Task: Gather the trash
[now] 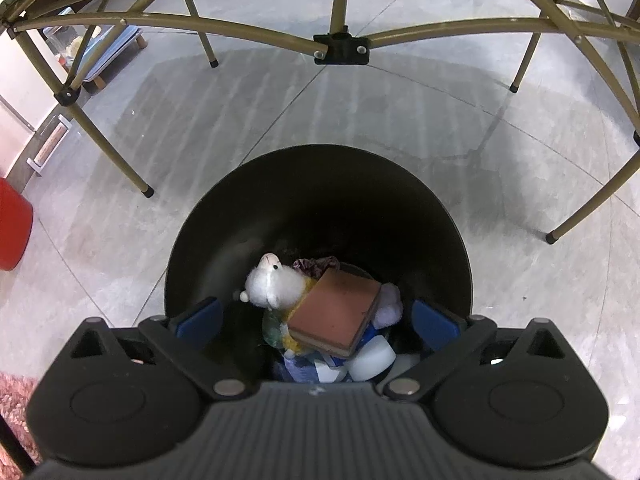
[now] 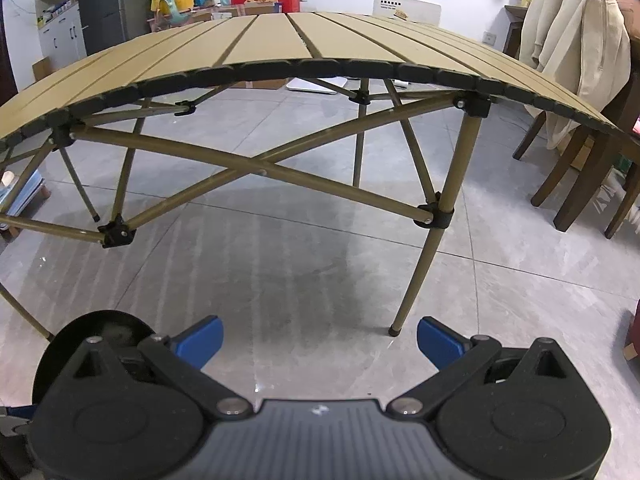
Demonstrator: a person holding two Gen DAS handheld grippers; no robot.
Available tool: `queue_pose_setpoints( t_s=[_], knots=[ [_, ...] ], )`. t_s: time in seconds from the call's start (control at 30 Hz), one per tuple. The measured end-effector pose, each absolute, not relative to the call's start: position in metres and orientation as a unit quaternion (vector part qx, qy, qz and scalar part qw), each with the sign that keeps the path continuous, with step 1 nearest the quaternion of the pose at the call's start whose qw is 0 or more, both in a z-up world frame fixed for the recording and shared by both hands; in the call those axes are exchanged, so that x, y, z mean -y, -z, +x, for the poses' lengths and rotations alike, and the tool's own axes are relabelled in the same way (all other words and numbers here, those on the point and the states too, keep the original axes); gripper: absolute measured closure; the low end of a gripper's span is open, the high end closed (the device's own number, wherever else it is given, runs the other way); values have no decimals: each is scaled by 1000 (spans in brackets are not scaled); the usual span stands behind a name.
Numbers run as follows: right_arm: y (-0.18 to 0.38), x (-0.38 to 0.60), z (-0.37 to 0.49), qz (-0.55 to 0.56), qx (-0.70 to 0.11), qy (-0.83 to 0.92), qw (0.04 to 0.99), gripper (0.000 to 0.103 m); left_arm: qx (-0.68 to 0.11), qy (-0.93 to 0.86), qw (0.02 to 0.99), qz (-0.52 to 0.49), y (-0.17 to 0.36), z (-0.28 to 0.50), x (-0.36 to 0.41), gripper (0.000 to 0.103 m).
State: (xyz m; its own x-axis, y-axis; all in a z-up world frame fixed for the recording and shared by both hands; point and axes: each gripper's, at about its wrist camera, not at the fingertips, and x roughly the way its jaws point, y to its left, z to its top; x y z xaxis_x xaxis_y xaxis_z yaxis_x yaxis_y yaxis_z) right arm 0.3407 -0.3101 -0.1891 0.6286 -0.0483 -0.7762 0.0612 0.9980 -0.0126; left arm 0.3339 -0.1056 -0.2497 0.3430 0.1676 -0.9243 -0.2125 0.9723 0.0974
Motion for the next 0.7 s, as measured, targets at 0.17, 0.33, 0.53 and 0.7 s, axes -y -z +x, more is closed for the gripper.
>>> queue_pose_setpoints(
  t_s=[0.17, 0.33, 0.53, 0.7],
  knots=[
    [185, 307, 340, 10, -425, 21, 905, 0, -553, -117, 825, -29, 239, 329, 100, 0],
    [175, 298, 332, 11, -411, -3, 911, 0, -533, -105, 838, -46, 214, 318, 90, 0],
    [140, 290, 305, 34, -360, -40, 931, 0, -494, -83, 864, -54, 172, 297, 73, 0],
    [102, 288, 280, 58, -317, -55, 945, 0, -464, -71, 880, -70, 134, 274, 52, 0]
  ],
)
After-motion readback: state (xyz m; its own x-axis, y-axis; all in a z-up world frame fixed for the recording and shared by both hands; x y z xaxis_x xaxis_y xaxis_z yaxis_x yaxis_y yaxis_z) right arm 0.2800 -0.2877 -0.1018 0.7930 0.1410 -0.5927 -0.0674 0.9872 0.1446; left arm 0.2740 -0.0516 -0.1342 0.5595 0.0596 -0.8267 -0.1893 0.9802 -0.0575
